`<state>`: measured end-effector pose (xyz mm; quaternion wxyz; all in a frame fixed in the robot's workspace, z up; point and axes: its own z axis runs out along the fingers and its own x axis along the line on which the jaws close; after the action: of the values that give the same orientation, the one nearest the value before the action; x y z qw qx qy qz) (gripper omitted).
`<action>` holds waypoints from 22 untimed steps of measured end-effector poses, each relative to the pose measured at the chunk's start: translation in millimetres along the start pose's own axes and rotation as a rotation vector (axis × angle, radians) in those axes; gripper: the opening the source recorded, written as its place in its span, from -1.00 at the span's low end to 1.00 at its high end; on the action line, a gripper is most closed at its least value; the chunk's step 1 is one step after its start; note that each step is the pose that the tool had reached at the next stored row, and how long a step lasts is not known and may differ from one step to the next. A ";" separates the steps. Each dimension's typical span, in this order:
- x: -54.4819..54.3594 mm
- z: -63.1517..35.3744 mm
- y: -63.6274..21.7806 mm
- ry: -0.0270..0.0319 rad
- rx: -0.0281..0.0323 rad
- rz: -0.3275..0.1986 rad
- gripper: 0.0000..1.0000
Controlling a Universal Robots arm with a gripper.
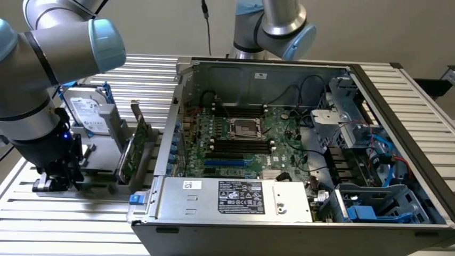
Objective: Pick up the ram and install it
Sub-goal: 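Pick up the ram and move it above insertion slot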
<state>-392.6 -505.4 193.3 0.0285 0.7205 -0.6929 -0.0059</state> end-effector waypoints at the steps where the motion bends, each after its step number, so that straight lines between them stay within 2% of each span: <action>1: 0.1 -0.1 0.1 0.0000 0.0001 0.000 -0.39; 4: 0.8 0.0 0.2 -0.0002 0.0024 0.001 -0.39; 7: 1.6 -0.1 0.2 -0.0049 0.0032 0.003 -0.39; 9: 1.8 -0.1 0.2 -0.0078 0.0034 0.003 -0.43; 10: 1.8 0.0 0.1 -0.0086 0.0035 0.004 -0.56; 11: 1.9 0.0 0.1 -0.0086 0.0035 0.004 -0.69; 12: 1.9 0.0 0.2 -0.0086 0.0035 0.004 -0.70; 22: 1.9 0.0 0.2 -0.0094 0.0033 0.008 -0.70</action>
<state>-392.7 -507.3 193.4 0.0240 0.7178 -0.6958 -0.0080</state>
